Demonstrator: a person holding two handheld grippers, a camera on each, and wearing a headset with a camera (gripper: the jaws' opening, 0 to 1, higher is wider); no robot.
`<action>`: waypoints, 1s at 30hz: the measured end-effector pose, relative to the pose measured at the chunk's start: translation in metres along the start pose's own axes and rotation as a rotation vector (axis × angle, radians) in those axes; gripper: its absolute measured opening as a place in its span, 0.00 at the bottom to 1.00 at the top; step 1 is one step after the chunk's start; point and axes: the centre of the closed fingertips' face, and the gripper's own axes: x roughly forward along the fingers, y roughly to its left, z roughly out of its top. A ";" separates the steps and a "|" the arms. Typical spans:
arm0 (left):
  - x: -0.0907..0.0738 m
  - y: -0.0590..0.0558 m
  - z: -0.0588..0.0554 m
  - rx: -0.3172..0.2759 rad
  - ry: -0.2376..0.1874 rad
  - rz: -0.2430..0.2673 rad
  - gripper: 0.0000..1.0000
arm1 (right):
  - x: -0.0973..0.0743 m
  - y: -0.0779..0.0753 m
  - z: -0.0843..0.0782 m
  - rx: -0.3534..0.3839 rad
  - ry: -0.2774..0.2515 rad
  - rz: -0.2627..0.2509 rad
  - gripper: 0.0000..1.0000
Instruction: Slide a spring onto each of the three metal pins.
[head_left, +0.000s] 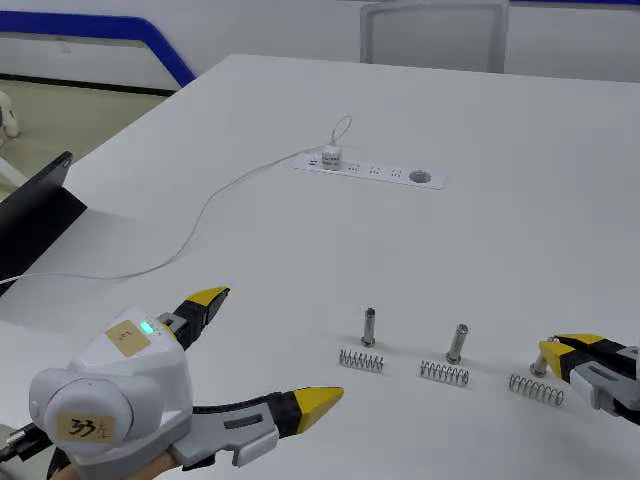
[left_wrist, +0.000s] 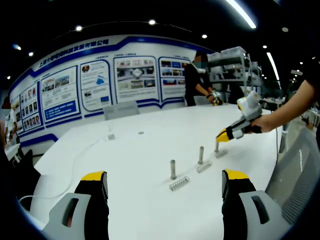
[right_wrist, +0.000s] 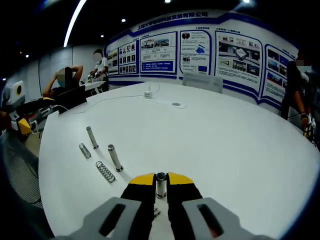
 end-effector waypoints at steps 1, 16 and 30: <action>0.000 0.000 0.000 0.001 0.001 0.001 0.96 | 0.000 0.000 0.002 0.006 -0.007 0.001 0.09; 0.000 -0.001 -0.001 0.006 0.007 -0.004 0.96 | -0.009 -0.004 0.011 0.014 -0.053 -0.002 0.13; 0.001 -0.003 -0.005 0.011 0.025 -0.012 0.96 | -0.021 -0.015 -0.010 0.030 -0.021 0.012 0.18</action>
